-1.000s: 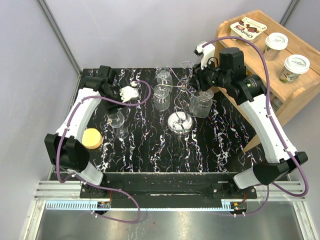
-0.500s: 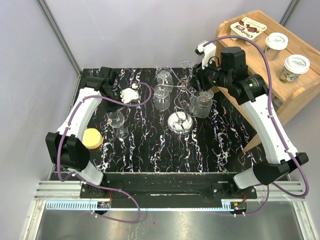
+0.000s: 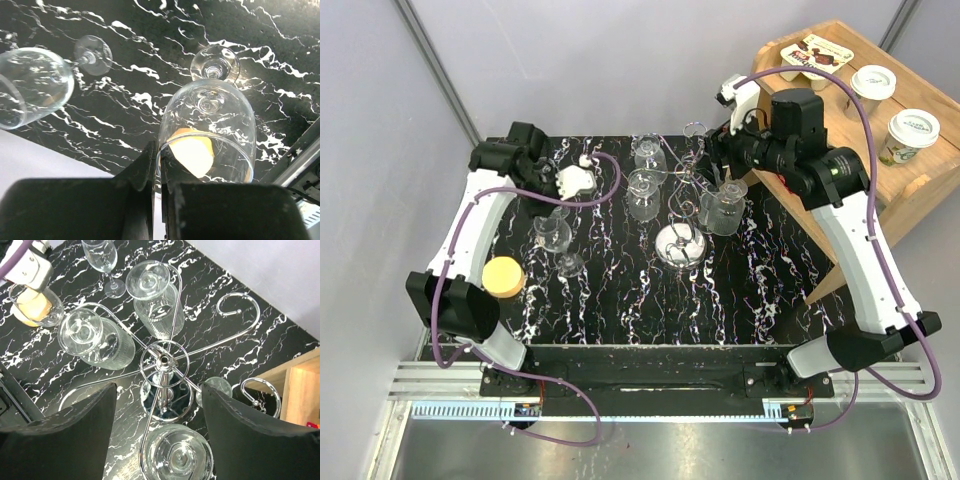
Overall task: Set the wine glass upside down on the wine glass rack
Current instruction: Pick up the wine glass at the center of the board, then turn the wine glass upside down at the wine rack.
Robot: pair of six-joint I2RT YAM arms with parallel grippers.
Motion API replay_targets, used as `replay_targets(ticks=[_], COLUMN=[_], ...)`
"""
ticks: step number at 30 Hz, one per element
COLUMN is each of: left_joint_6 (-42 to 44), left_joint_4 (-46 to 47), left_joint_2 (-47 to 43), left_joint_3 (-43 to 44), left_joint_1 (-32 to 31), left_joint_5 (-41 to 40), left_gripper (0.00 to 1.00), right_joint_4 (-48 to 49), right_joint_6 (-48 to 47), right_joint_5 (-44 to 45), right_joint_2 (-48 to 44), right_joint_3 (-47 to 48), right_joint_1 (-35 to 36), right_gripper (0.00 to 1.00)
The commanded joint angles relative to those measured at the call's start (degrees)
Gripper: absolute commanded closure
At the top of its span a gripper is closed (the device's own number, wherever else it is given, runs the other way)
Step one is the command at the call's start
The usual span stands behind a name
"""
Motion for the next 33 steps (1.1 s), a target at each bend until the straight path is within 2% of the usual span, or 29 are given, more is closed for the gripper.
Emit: replay_targets(ticks=[1, 5, 7, 11, 14, 19, 20, 25, 33], left_joint_6=[0.50, 1.20, 1.03, 0.51, -4.40, -15.55, -18.80, -34.80, -52.04], left_joint_4=[-4.73, -10.36, -11.78, -9.77, -2.49, 21.13, 25.36, 36.36, 48.50], left_joint_2=[-4.23, -4.41, -4.49, -6.77, -10.10, -22.84, -23.91, -23.39, -19.79], left_joint_3=[10.23, 22.00, 27.55, 32.05, 31.54, 15.30, 14.31, 16.76, 22.74], left_joint_1=[2.84, 6.79, 8.47, 9.35, 10.32, 10.59, 10.59, 10.59, 10.50], left_joint_5=[7.15, 12.61, 14.72, 11.92, 13.31, 20.51, 22.18, 26.68, 31.59], left_gripper=[1.00, 1.00, 1.00, 1.00, 1.00, 1.00, 1.00, 1.00, 1.00], right_joint_4=[-0.19, -0.19, -0.45, -1.34, -0.63, 2.26, 2.70, 3.93, 7.97], right_joint_6=[-1.15, -0.71, 0.52, 2.45, 3.24, 4.38, 4.74, 7.02, 8.52], right_joint_5=[-2.41, -8.73, -12.77, -19.63, -21.22, -22.19, -22.37, -24.38, -25.54], right_joint_2=[-2.53, -2.01, -1.05, 2.29, 4.14, 5.90, 6.42, 9.59, 12.14], right_joint_3=[4.13, 5.97, 7.29, 10.63, 12.13, 13.71, 14.15, 16.87, 19.60], right_joint_1=[0.47, 0.38, 0.47, 0.65, 1.35, 2.40, 2.49, 3.72, 4.87], right_gripper=[0.25, 0.22, 0.13, 0.09, 0.08, 0.08, 0.08, 0.08, 0.08])
